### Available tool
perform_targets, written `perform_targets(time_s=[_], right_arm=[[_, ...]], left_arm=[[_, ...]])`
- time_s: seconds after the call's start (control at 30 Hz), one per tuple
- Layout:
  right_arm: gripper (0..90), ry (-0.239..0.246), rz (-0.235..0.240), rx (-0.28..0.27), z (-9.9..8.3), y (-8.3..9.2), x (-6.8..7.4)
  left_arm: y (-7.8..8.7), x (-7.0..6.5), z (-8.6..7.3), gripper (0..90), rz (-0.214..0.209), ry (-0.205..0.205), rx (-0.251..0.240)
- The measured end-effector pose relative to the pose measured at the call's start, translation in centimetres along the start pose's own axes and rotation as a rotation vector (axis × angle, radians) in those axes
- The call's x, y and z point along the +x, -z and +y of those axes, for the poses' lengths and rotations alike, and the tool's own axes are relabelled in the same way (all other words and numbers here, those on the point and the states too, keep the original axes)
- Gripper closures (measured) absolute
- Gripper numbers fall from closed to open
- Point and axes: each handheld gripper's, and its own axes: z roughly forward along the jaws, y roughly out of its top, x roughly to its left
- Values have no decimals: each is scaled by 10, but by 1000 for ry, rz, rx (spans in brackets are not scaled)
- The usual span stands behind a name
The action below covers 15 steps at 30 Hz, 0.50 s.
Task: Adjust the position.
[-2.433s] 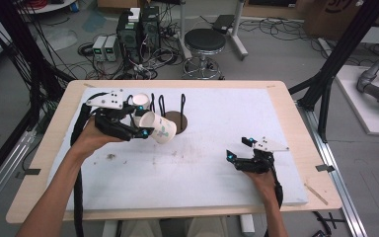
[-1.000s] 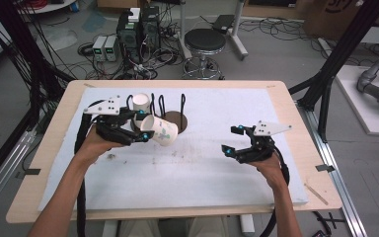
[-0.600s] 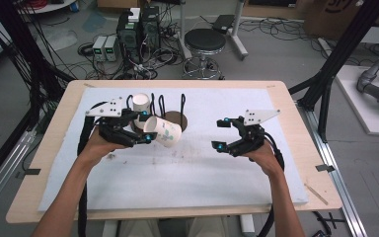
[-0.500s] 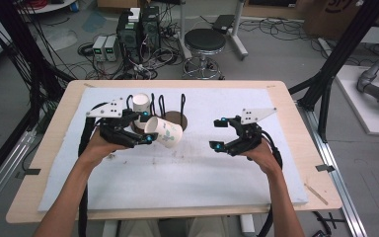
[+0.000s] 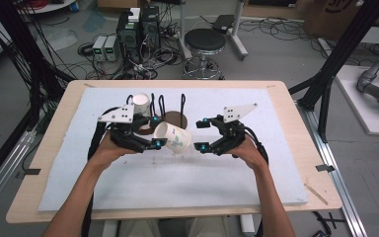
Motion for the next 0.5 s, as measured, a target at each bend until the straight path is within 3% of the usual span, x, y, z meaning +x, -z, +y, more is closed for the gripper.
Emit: perform_targets(time_s=[0.5], right_arm=[[161,52,90,33,20,-34,5]], left_arm=[[-11,-4,1,358,-28,-6,5]])
